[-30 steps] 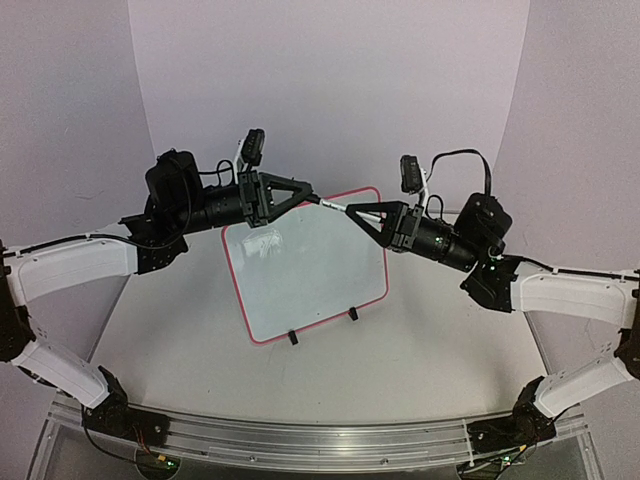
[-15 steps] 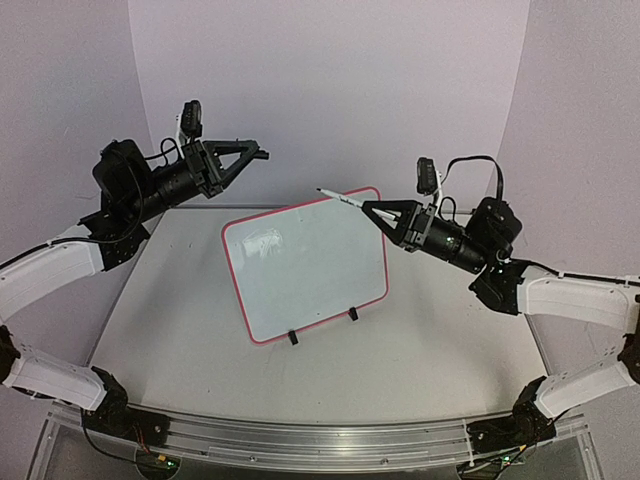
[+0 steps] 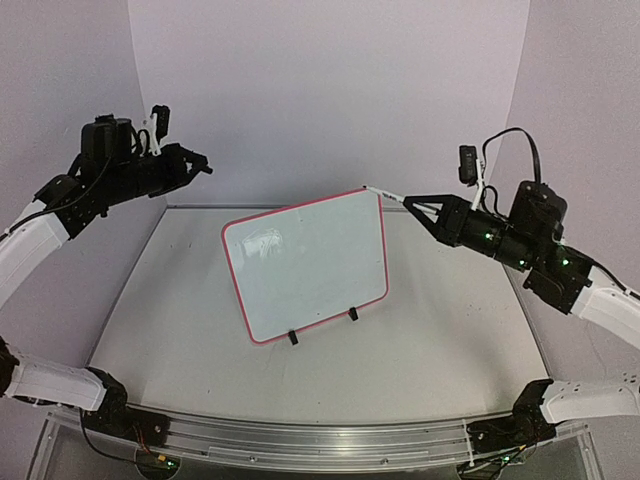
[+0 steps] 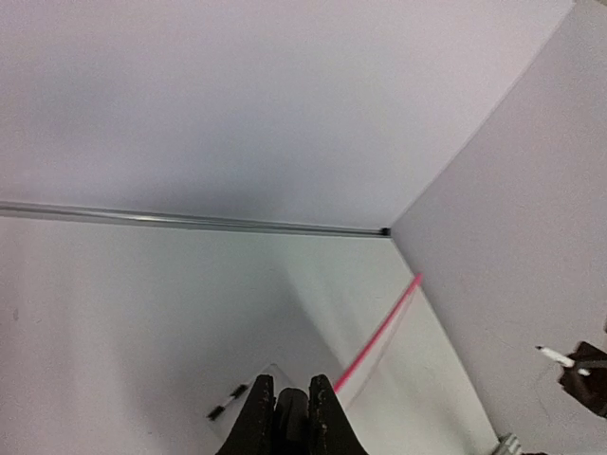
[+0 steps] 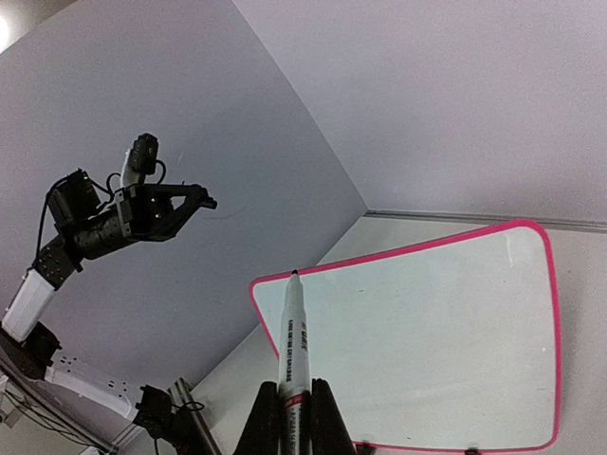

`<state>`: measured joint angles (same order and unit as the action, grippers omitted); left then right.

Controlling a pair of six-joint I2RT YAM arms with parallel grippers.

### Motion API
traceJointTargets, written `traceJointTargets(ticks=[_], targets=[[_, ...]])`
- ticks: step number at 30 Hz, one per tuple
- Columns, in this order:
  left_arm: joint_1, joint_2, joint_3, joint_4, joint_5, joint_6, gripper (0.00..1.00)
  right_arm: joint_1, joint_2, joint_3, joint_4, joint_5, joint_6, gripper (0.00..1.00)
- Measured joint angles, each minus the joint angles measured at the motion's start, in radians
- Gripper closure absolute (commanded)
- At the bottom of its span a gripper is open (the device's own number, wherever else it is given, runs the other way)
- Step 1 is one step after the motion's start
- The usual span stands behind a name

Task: Write a sentence on the whiteboard
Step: Place the pen cap at the center of the board.

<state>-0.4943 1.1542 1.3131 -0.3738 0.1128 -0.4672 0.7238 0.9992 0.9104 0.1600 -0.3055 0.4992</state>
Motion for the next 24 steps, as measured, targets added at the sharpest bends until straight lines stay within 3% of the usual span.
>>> traceJointTargets(ticks=[4,8,15,24], targets=[[0.033,-0.010,-0.069,-0.098,-0.156,0.022,1.00,0.000,-0.069,-0.001,-0.099,0.072,-0.055,1.00],[0.036,-0.012,-0.242,-0.138,-0.230,-0.027,1.00,0.000,-0.078,-0.002,-0.151,0.098,-0.082,1.00],[0.036,0.041,-0.463,-0.131,-0.221,-0.116,1.00,0.000,-0.040,-0.010,-0.193,0.100,-0.105,1.00],[0.035,0.135,-0.568,-0.057,-0.182,-0.162,0.95,0.000,-0.035,-0.025,-0.213,0.102,-0.110,1.00]])
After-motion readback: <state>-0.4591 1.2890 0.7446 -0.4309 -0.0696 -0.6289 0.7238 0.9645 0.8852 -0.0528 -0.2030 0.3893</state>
